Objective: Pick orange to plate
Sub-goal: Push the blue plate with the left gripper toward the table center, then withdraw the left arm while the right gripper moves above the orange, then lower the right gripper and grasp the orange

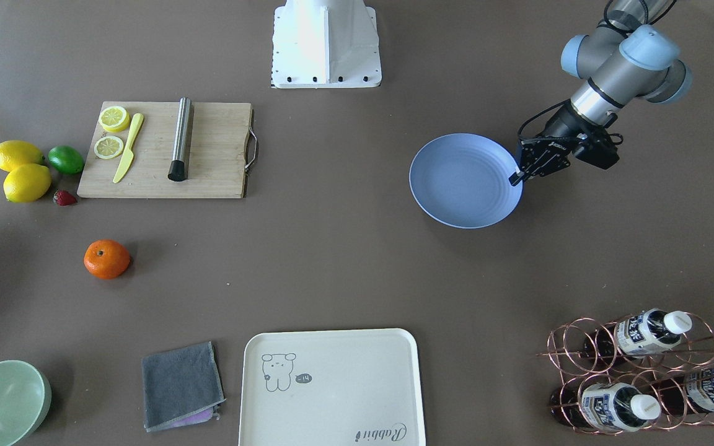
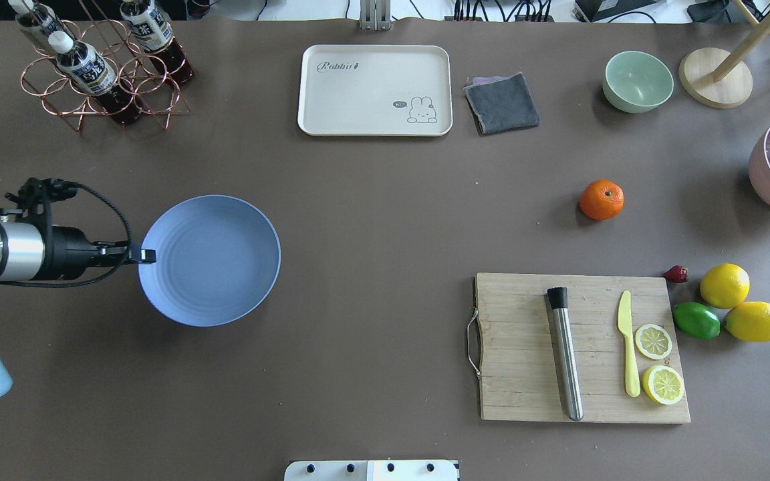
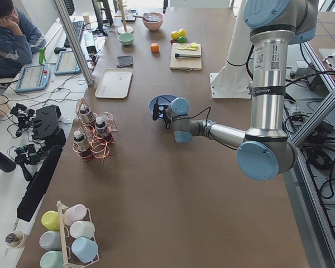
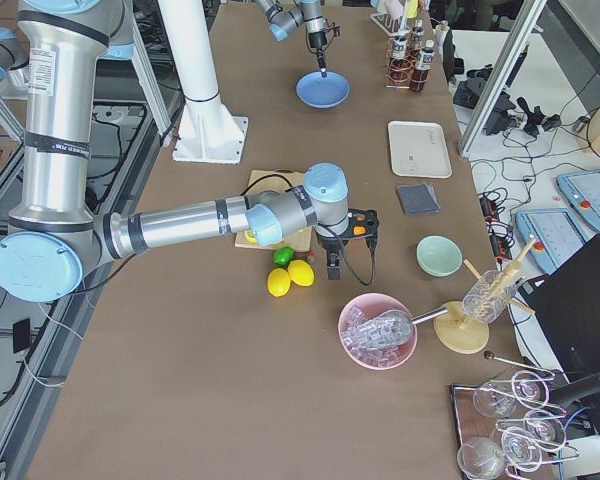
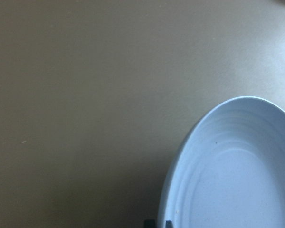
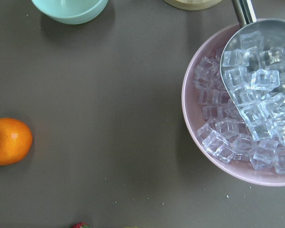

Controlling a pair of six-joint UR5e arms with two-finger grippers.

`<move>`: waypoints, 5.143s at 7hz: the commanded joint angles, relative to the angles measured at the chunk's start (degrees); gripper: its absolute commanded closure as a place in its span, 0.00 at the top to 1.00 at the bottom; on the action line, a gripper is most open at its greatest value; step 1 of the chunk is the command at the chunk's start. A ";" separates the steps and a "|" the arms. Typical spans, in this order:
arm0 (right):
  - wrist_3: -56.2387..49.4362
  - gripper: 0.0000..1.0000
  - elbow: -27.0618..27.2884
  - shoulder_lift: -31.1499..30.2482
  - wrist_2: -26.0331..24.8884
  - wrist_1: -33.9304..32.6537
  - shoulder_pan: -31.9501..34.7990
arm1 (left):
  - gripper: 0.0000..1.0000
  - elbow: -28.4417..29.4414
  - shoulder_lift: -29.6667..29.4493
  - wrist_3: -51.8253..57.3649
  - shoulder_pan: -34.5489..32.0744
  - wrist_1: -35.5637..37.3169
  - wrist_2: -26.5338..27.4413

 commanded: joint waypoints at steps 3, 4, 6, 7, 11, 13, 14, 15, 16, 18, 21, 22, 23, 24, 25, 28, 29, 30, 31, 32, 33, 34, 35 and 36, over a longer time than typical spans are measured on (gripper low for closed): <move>0.05 0.99 0.00 0.17 0.00 -0.06 0.00 | 0.00 6.02 -22.19 -3.87 6.58 17.70 7.08; 0.06 0.99 0.00 0.35 0.09 -0.06 0.00 | 0.00 9.36 -24.38 -3.78 6.76 17.61 8.30; 0.06 0.99 0.00 0.44 0.09 -0.06 0.00 | 0.00 11.50 -25.72 -3.69 6.94 17.17 9.46; 0.06 0.99 0.00 0.44 0.09 0.03 0.00 | 0.57 11.41 -25.72 -3.26 6.94 17.08 9.28; 0.06 1.00 -0.26 3.94 0.09 -0.58 -1.39 | 0.99 7.56 -18.48 5.04 -4.33 17.70 -2.76; 1.54 1.00 -0.61 6.58 -1.40 -0.76 -5.34 | 0.99 4.91 -7.42 22.30 -16.73 17.70 -12.21; 1.81 1.00 -0.87 7.20 -1.41 -0.76 -5.80 | 0.99 4.99 -3.61 33.29 -24.10 19.70 -16.78; 1.81 1.00 -1.31 7.29 -1.41 -0.76 -5.89 | 0.99 5.00 -1.31 47.41 -31.75 25.72 -20.13; 1.90 1.00 -1.66 7.38 -1.49 -0.76 -6.41 | 0.99 5.08 0.10 63.38 -37.91 34.14 -20.95; 9.94 1.00 -3.42 12.02 -1.58 -0.85 -9.82 | 0.99 4.82 -0.41 82.28 -48.04 50.15 -26.54; 17.24 0.98 -8.08 18.17 -6.91 -0.76 -16.49 | 0.99 7.61 3.71 83.15 -48.97 53.82 -28.25; 20.41 0.98 -8.43 19.15 -10.16 -0.76 -20.26 | 0.99 7.72 5.29 83.32 -49.31 51.73 -27.99; 20.79 0.98 -11.74 22.29 -10.63 -0.76 -21.08 | 0.99 7.89 5.74 83.23 -49.31 51.45 -27.99; 20.36 0.98 -17.43 24.67 -11.33 0.11 -21.96 | 0.99 7.81 5.83 83.23 -49.31 51.45 -27.99; 20.62 0.98 -19.75 26.18 -11.77 1.86 -22.15 | 0.99 7.72 5.83 83.23 -49.31 51.45 -28.07; 21.06 0.98 -20.21 26.02 -13.00 1.96 -24.60 | 0.99 7.81 5.83 83.23 -49.31 51.45 -28.34; 21.06 0.98 -20.30 25.93 -13.44 1.96 -25.39 | 0.99 7.81 5.83 83.23 -49.31 51.45 -28.34; 21.06 0.98 -20.30 25.67 -13.45 1.96 -25.75 | 0.99 7.90 5.83 83.23 -49.31 51.45 -28.34; 21.06 0.97 -20.30 25.58 -13.53 1.96 -25.93 | 0.99 7.98 5.83 83.32 -49.31 51.36 -28.16; 20.97 0.95 -20.82 25.49 -14.58 1.96 -26.19 | 0.99 7.90 5.83 83.23 -49.31 51.36 -28.25; 20.89 0.95 -21.44 25.49 -14.85 2.05 -26.54 | 0.99 7.98 5.83 83.32 -49.31 51.36 -28.16; 20.89 0.94 -21.53 25.49 -14.85 2.05 -27.06 | 0.99 7.90 5.83 83.32 -49.31 51.27 -28.16; 20.89 0.89 -21.44 25.49 -15.38 2.05 -27.50 | 0.99 7.90 5.83 83.32 -49.31 51.27 -28.16; 21.06 0.38 -21.36 25.92 -16.08 2.05 -27.68 | 0.99 7.81 6.44 83.32 -49.31 51.19 -28.16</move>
